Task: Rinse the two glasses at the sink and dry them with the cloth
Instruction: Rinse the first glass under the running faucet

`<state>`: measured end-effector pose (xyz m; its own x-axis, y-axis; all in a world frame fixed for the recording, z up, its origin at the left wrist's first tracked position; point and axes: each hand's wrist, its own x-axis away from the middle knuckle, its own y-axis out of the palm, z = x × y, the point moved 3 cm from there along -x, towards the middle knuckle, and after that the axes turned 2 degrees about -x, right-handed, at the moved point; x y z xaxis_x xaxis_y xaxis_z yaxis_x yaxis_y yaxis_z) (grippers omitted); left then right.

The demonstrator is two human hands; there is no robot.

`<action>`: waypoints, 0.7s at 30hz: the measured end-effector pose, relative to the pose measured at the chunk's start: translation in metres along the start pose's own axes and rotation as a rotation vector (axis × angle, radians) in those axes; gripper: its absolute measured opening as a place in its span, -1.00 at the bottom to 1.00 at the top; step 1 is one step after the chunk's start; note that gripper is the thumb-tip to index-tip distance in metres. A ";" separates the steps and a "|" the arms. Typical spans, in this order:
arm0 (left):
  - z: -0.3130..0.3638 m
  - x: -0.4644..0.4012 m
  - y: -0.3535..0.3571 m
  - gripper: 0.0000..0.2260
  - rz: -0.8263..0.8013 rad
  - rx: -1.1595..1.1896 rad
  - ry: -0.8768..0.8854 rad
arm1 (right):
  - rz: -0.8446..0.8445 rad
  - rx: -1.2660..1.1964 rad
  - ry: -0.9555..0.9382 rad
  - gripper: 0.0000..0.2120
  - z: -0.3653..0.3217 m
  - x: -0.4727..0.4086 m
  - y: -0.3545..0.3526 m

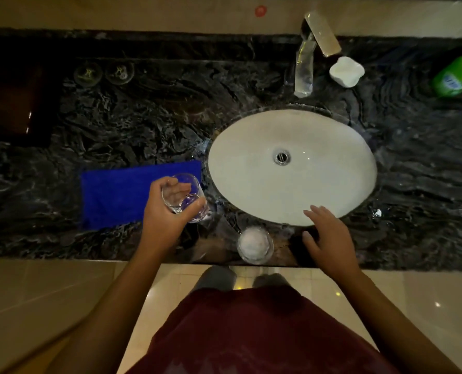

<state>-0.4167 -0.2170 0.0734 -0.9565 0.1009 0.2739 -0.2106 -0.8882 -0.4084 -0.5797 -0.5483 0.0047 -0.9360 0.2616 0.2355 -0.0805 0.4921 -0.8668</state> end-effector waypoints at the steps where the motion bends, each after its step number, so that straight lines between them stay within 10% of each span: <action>1: -0.003 0.007 0.002 -0.36 0.005 -0.007 0.004 | -0.001 0.056 0.010 -0.50 0.012 0.007 0.005; 21: -0.065 0.098 0.036 -0.25 0.137 -0.248 -0.121 | 0.190 0.308 -0.134 -0.50 0.064 0.034 0.032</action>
<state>-0.5313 -0.2100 0.0293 -0.9514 -0.0800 0.2974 -0.1383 -0.7519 -0.6446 -0.6356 -0.5764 -0.0433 -0.9790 0.2031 0.0162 0.0184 0.1676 -0.9857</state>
